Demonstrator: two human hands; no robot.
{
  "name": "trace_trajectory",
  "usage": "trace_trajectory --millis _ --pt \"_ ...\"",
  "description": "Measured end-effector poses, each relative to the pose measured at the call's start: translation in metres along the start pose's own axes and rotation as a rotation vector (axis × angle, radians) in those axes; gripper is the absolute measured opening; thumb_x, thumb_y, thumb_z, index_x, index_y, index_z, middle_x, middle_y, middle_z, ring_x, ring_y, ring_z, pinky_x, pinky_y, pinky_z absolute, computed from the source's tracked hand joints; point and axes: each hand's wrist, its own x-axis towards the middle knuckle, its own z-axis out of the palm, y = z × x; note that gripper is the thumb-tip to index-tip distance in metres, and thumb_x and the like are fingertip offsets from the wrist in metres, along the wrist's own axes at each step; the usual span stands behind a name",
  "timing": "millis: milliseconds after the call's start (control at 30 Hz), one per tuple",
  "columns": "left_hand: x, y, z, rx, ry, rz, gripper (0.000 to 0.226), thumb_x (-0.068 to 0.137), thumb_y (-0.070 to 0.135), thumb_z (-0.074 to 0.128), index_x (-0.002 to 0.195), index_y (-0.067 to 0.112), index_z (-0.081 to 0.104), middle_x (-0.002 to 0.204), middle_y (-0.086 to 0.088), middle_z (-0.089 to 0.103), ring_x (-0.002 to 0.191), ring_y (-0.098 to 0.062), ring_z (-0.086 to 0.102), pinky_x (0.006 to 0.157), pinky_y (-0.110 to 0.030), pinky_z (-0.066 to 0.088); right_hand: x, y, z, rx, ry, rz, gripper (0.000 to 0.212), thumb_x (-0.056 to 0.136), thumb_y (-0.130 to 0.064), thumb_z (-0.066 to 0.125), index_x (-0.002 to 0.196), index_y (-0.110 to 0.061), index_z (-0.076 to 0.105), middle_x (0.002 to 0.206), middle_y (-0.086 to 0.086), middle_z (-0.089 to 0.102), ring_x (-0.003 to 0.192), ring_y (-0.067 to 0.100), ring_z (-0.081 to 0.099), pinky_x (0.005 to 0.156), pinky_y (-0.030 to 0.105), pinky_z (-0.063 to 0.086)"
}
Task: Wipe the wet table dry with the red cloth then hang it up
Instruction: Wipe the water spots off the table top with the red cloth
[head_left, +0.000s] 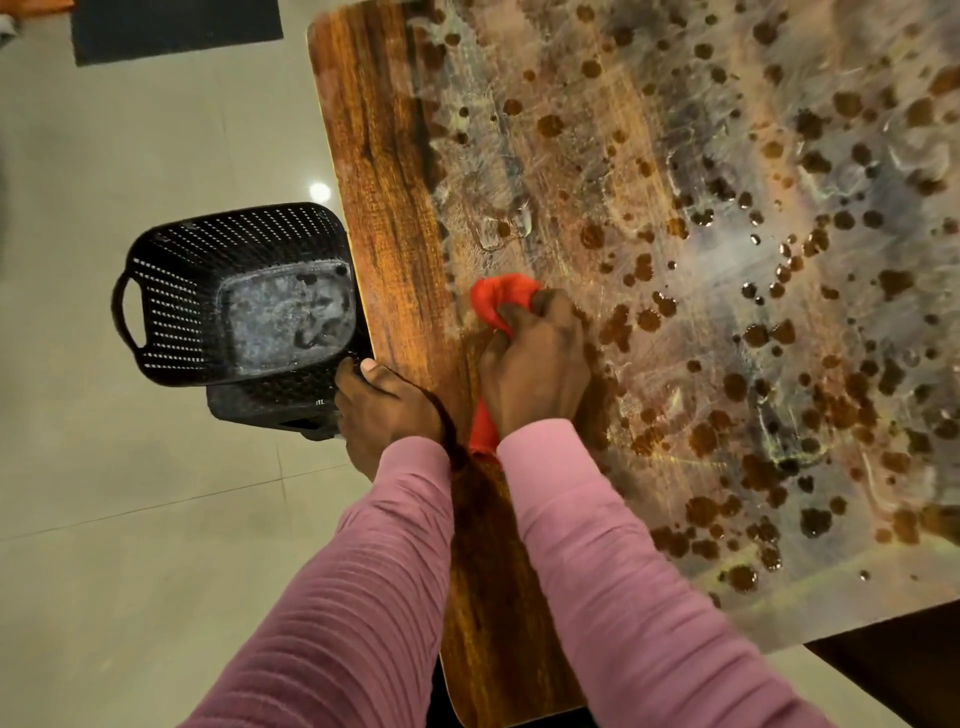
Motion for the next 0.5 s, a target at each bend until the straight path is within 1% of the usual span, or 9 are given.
trace_trajectory --millis 67,133,200,233,267,367,400,433,500 --pt "0.002 0.000 0.000 -0.013 -0.013 -0.005 0.044 0.100 0.039 0.028 0.133 0.019 0.047 0.130 -0.017 0.055 0.115 -0.039 0.051 0.089 -0.046 0.040 -0.012 -0.013 0.008 0.003 -0.098 -0.139 0.028 0.082 -0.027 0.054 0.104 -0.025 0.070 0.120 0.005 0.052 0.101 0.029 0.050 0.068 0.037 0.048" --pt "0.004 -0.002 0.000 -0.027 -0.021 -0.008 0.044 0.100 0.039 0.029 0.134 0.018 0.046 0.132 -0.017 0.054 0.117 -0.039 0.050 0.090 -0.046 0.039 -0.017 -0.017 0.011 -0.007 -0.186 -0.280 0.025 0.082 -0.021 0.060 0.105 -0.025 0.070 0.121 0.004 0.053 0.104 0.029 0.049 0.067 0.038 0.049" --pt "0.002 -0.002 0.000 -0.027 -0.008 -0.012 0.043 0.100 0.039 0.028 0.133 0.019 0.047 0.132 -0.016 0.054 0.117 -0.039 0.050 0.090 -0.046 0.039 -0.008 -0.008 0.007 -0.012 -0.225 -0.332 0.027 0.085 -0.022 0.059 0.110 -0.026 0.068 0.121 0.004 0.052 0.106 0.029 0.048 0.069 0.038 0.049" --pt "0.001 -0.001 0.001 -0.027 0.003 -0.010 0.043 0.100 0.039 0.027 0.133 0.019 0.047 0.132 -0.015 0.055 0.117 -0.038 0.051 0.090 -0.045 0.039 0.000 -0.001 0.003 -0.030 -0.195 -0.311 0.027 0.086 -0.022 0.059 0.111 -0.027 0.067 0.121 0.003 0.052 0.106 0.028 0.048 0.071 0.036 0.048" --pt "0.000 0.000 0.001 -0.025 0.012 -0.006 0.044 0.100 0.040 0.026 0.132 0.019 0.047 0.132 -0.014 0.055 0.117 -0.038 0.051 0.090 -0.045 0.039 0.010 0.006 0.000 -0.042 -0.133 -0.251 0.027 0.087 -0.020 0.059 0.111 -0.027 0.067 0.121 0.003 0.052 0.106 0.027 0.049 0.073 0.032 0.046" --pt "-0.001 0.000 0.001 -0.010 0.018 -0.001 0.046 0.099 0.041 0.023 0.133 0.020 0.045 0.132 -0.013 0.055 0.116 -0.037 0.052 0.089 -0.045 0.040 0.036 0.012 -0.007 0.033 0.019 0.040 0.026 0.089 -0.014 0.057 0.111 -0.021 0.068 0.118 0.005 0.052 0.105 0.026 0.049 0.074 0.022 0.031" --pt "-0.001 -0.001 0.001 -0.008 0.017 0.000 0.046 0.099 0.042 0.023 0.133 0.020 0.045 0.131 -0.013 0.055 0.116 -0.038 0.052 0.088 -0.045 0.040 0.039 0.009 -0.006 0.013 0.057 0.082 0.025 0.089 -0.014 0.057 0.110 -0.021 0.068 0.116 0.005 0.052 0.104 0.025 0.050 0.072 0.023 0.031" --pt "-0.001 -0.001 0.001 -0.012 0.016 -0.002 0.046 0.099 0.042 0.023 0.133 0.020 0.045 0.131 -0.013 0.055 0.116 -0.037 0.052 0.088 -0.045 0.040 0.038 0.005 -0.005 -0.010 0.083 0.091 0.022 0.088 -0.015 0.057 0.107 -0.021 0.068 0.115 0.004 0.052 0.102 0.026 0.051 0.072 0.025 0.034" --pt "-0.002 -0.001 0.001 -0.017 0.004 -0.014 0.045 0.099 0.041 0.024 0.133 0.021 0.045 0.132 -0.012 0.054 0.116 -0.037 0.052 0.088 -0.045 0.040 0.031 -0.006 -0.001 0.057 0.071 0.057 0.023 0.085 -0.021 0.056 0.105 -0.020 0.067 0.116 0.005 0.054 0.101 0.029 0.053 0.075 0.032 0.044"
